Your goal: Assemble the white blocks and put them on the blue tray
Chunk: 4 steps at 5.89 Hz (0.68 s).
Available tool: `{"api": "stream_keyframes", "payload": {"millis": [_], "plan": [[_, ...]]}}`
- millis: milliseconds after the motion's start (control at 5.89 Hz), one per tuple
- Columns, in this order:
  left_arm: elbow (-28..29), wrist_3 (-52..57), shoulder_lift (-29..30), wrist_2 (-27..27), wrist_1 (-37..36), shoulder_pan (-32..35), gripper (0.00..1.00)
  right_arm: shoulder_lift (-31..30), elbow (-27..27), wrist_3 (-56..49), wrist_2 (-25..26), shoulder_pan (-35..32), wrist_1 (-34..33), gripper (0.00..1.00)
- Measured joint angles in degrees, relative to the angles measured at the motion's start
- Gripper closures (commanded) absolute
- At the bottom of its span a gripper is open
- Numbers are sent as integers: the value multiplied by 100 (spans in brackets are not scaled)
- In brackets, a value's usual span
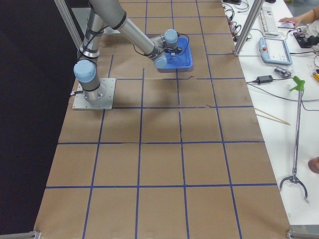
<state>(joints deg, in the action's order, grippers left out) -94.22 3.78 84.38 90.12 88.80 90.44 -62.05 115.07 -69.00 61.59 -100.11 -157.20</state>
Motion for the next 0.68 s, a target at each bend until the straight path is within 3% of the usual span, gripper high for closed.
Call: {"api": "stream_keyframes", "payload": {"millis": [679], "plan": [[-8,0,0,13,6,0,1,6,-2,0,-10,0,-116,67]]}}
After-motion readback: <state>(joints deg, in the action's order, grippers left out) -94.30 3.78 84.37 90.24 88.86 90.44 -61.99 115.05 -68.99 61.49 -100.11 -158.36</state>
